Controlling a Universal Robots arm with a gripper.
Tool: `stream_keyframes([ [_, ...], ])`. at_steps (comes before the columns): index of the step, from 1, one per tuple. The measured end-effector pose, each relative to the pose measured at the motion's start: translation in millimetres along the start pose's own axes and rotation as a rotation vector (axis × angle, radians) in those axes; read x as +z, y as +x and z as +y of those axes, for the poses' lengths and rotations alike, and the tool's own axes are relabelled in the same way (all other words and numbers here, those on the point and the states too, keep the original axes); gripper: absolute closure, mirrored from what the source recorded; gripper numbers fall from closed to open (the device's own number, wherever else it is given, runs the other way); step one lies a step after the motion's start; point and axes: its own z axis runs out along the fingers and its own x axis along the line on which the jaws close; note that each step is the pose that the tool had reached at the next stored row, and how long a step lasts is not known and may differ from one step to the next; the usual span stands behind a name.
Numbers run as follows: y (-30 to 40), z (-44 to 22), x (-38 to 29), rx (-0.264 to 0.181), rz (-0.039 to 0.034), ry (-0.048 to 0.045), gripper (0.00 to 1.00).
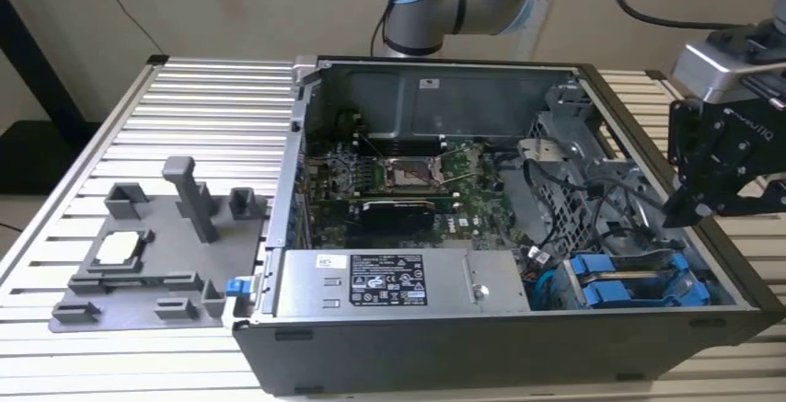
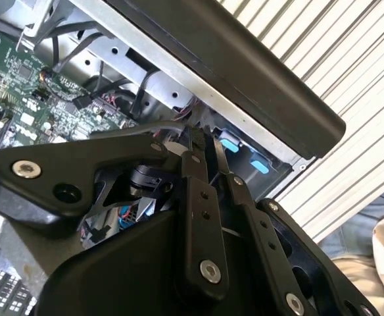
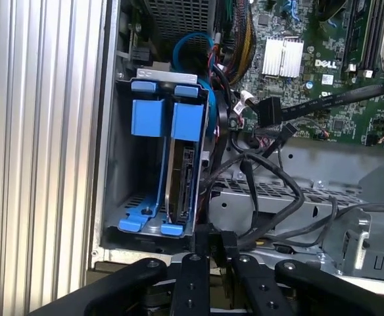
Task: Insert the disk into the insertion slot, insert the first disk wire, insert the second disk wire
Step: 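Insert the first disk wire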
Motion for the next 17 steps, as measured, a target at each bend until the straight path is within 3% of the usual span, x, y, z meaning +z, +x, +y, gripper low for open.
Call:
stream_keyframes([
  [13, 13.9, 20.5, 4.8, 0.0, -0.0004, 0.002, 0.81],
  [17, 16.3, 22.6, 9.3, 0.002, -0.0005, 0.0056, 0.81],
])
